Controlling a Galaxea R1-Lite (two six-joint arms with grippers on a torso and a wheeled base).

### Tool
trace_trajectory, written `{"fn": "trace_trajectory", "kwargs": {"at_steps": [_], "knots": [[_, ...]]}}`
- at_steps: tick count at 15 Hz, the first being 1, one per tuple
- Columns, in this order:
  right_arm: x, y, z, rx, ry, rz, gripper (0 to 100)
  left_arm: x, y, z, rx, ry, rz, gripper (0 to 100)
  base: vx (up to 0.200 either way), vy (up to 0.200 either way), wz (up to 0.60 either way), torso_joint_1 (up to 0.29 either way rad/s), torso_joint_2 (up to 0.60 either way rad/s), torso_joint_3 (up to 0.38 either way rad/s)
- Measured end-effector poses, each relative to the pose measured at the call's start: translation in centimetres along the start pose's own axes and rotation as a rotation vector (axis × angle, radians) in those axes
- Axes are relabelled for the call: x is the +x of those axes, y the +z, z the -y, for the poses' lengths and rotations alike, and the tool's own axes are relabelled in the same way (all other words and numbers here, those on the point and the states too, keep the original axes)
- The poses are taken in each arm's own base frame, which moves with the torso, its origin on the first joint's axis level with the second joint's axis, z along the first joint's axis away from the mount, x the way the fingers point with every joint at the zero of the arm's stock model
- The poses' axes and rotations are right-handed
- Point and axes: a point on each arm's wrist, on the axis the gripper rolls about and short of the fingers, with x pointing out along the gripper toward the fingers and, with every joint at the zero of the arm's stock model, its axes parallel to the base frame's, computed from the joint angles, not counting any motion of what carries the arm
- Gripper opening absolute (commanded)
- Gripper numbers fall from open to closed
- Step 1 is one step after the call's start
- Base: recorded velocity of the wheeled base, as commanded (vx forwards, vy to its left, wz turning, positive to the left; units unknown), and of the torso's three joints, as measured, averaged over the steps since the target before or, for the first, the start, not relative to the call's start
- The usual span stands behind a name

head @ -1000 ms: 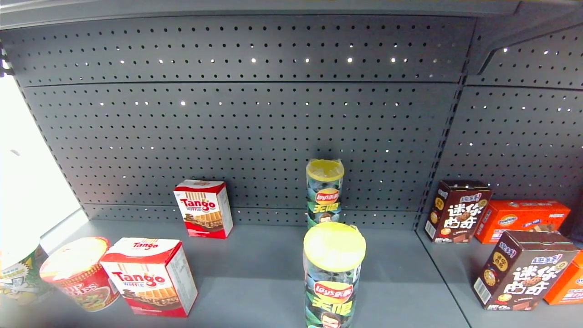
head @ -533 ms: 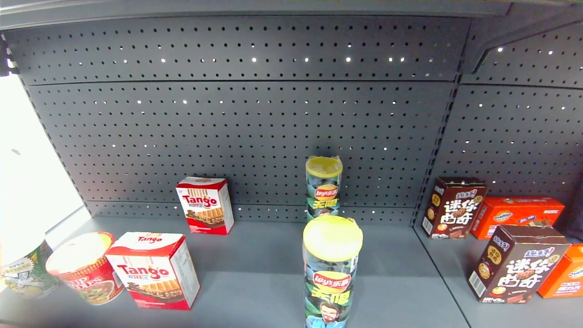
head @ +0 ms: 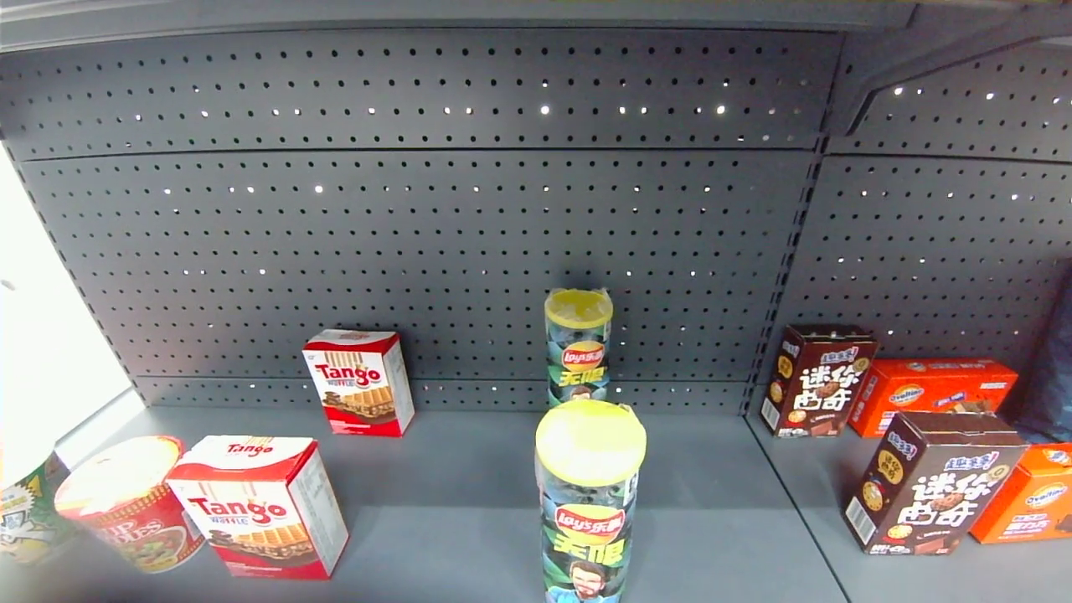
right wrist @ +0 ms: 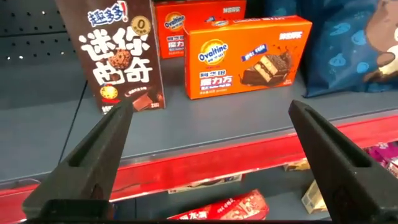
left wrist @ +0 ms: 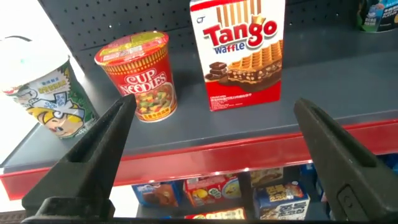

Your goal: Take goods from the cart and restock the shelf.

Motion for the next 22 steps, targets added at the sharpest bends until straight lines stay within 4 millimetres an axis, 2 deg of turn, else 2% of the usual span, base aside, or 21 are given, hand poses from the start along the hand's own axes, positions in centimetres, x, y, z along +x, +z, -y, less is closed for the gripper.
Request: {"fn": "trace_trajectory", "kwargs": {"at_steps": [22], "knots": [[0.01,0.0,-0.01,0.042,0.003,-0.002,100,0.0,0.02,0.0,-0.017,-0.003,-0.002,100,-0.009,0.0,0.0,0.0,0.0,0.0]]}}
